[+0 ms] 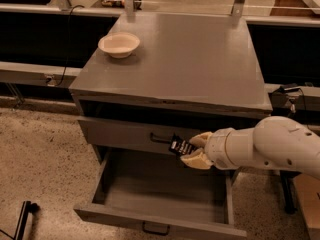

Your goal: Place rxbar chocolate into middle drawer

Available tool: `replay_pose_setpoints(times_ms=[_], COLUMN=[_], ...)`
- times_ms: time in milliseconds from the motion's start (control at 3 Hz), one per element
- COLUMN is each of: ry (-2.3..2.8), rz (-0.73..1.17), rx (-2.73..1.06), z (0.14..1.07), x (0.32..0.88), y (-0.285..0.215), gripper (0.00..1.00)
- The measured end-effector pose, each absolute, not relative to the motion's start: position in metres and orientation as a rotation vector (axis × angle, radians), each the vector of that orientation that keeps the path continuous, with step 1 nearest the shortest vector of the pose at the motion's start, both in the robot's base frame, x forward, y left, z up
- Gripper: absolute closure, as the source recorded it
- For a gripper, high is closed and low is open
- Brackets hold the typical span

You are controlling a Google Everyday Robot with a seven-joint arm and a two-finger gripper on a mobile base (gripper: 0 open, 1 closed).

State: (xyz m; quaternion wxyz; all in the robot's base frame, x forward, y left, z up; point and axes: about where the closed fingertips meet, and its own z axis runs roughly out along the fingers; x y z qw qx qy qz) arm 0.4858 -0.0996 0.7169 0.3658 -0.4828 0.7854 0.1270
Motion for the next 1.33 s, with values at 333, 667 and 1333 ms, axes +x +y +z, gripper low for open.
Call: replay_pose_setpoints(times_ms=[333, 667, 1333], ry=[2.04, 1.967, 1.926], rz=[0.348, 0.262, 0.232], rx=[-1.216, -1.222, -1.263], z=[0.647, 0.599, 0.568], x=[0.473, 0.468, 0.488], y=[-0.11, -0.132, -0.131], gripper=[1.0, 1.0, 1.0])
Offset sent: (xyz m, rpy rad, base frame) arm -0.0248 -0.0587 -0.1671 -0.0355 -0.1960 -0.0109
